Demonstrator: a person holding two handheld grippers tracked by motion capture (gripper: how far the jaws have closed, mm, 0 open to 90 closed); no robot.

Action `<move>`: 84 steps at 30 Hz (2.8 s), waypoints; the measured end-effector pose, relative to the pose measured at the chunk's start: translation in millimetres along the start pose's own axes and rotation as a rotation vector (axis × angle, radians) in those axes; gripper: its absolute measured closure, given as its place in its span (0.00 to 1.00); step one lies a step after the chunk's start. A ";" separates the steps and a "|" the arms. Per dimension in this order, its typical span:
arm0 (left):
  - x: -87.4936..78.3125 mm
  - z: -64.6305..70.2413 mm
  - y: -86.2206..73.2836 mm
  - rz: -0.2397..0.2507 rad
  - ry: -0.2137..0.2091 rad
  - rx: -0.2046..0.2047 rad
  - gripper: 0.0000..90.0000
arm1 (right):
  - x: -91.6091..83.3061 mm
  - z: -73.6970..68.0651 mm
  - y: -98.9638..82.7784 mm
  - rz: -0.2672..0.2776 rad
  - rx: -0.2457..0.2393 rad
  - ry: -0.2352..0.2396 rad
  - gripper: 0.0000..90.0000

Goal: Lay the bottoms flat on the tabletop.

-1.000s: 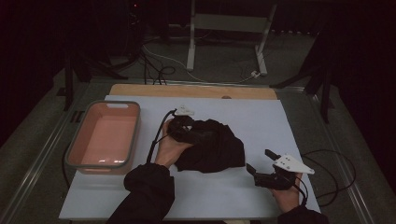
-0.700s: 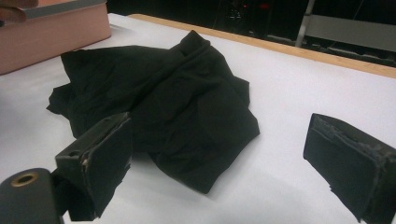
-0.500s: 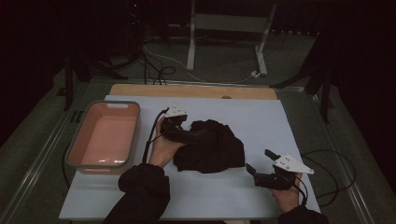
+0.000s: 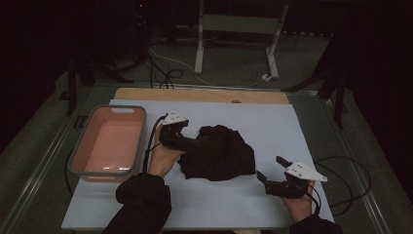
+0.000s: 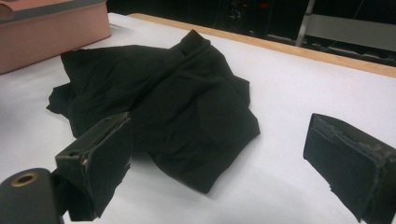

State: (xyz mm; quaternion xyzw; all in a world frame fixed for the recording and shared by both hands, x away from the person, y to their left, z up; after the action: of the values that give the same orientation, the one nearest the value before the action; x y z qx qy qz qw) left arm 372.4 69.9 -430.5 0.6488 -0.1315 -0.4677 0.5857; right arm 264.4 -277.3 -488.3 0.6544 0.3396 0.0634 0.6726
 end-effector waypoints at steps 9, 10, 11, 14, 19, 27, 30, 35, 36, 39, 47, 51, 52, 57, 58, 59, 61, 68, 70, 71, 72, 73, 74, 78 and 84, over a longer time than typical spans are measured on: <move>-9.8 -3.3 -2.9 -0.002 0.033 -0.032 0.00 | 0.2 -0.4 0.1 0.001 0.001 0.003 0.09; -10.6 -3.4 -3.4 -0.002 0.037 -0.031 0.00 | 0.2 -0.4 0.3 0.004 0.005 0.007 0.09; -11.3 -3.6 -3.9 -0.006 0.040 -0.026 0.00 | 0.3 -0.3 0.5 0.005 0.006 0.007 0.09; -14.5 -3.7 -5.7 -0.006 0.042 -0.021 0.00 | 0.6 -0.6 0.4 0.003 0.010 0.009 0.09; -21.1 -5.3 -8.1 0.009 0.054 -0.023 0.00 | 0.7 -0.4 0.5 0.006 0.019 0.012 0.09; -30.9 -4.4 -10.9 0.012 0.080 -0.020 0.00 | 0.0 -2.8 1.7 0.016 0.034 0.019 0.09; -34.3 -3.7 -15.2 0.018 0.084 -0.020 0.00 | 0.2 -3.4 1.7 0.015 0.031 0.018 0.09; -37.3 -1.8 -21.1 -0.006 0.096 0.014 0.00 | 0.3 -4.7 3.1 0.026 0.042 0.017 0.09; -41.6 -2.0 -25.4 0.001 0.097 0.009 0.00 | 1.4 -7.1 3.3 0.022 0.045 0.023 0.09; -45.7 -3.9 -29.1 0.006 0.101 0.004 0.00 | 3.6 -10.3 3.8 0.022 0.043 0.029 0.09; -52.4 -9.1 -36.7 0.001 0.117 0.003 0.00 | 8.9 -13.3 7.7 0.016 0.063 0.030 0.09; -55.2 -12.7 -42.7 0.005 0.134 -0.002 0.00 | 13.1 -13.1 12.1 0.002 0.069 0.031 0.09; -55.6 -13.2 -44.0 0.006 0.131 -0.002 0.00 | 14.1 -13.3 13.8 -0.002 0.069 0.025 0.09; -56.6 -12.4 -48.7 0.014 0.128 -0.003 0.00 | 22.1 -17.3 24.0 -0.009 0.054 0.016 0.09; -56.7 -12.5 -49.3 0.013 0.127 -0.002 0.00 | 24.2 -18.4 25.7 -0.010 0.043 0.016 0.09; -56.7 -12.5 -49.3 0.013 0.127 -0.002 0.00 | 24.2 -18.4 25.7 -0.010 0.043 0.016 0.09; -57.0 -12.8 -50.3 0.012 0.128 -0.001 0.00 | 30.6 -22.7 29.8 -0.018 0.023 0.017 0.09; -62.1 -9.9 -52.5 0.028 0.130 -0.006 0.00 | 48.8 -34.1 37.8 -0.035 -0.005 0.049 0.09; -63.3 -9.1 -53.0 0.030 0.131 -0.008 0.00 | 53.7 -37.2 39.5 -0.042 -0.013 0.055 0.09; -63.7 -8.8 -53.3 0.031 0.131 -0.008 0.00 | 56.3 -38.6 40.3 -0.044 -0.016 0.060 0.09; -63.9 -8.5 -53.6 0.030 0.131 -0.005 0.00 | 59.0 -39.8 41.1 -0.047 -0.016 0.064 0.09; -64.0 -7.9 -54.1 0.028 0.132 -0.006 0.00 | 60.8 -40.7 41.6 -0.052 -0.017 0.066 0.09; -64.1 -7.5 -54.4 0.028 0.131 -0.007 0.00 | 64.2 -42.6 42.6 -0.051 -0.018 0.075 0.09; -64.2 -5.9 -54.3 0.031 0.128 -0.007 0.00 | 74.3 -51.2 45.0 -0.068 -0.036 0.093 0.09; -65.1 -3.7 -53.5 0.038 0.126 -0.005 0.00 | 90.3 -56.9 45.9 -0.103 -0.045 0.083 0.09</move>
State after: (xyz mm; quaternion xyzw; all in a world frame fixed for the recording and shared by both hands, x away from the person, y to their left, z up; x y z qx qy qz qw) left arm 320.7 134.0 -448.7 0.6728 -0.1055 -0.4149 0.6033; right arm 318.9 -175.6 -474.7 0.6177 0.3989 0.0634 0.6748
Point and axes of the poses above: each handheld gripper's, and its own axes: x roughly forward along the jaws, y roughly out of its top, z roughly to its right, the point moved 2 cm from there along x, roughly forward along the jaws, and after that the axes turned 5 degrees about x, right-handed, at the moved point
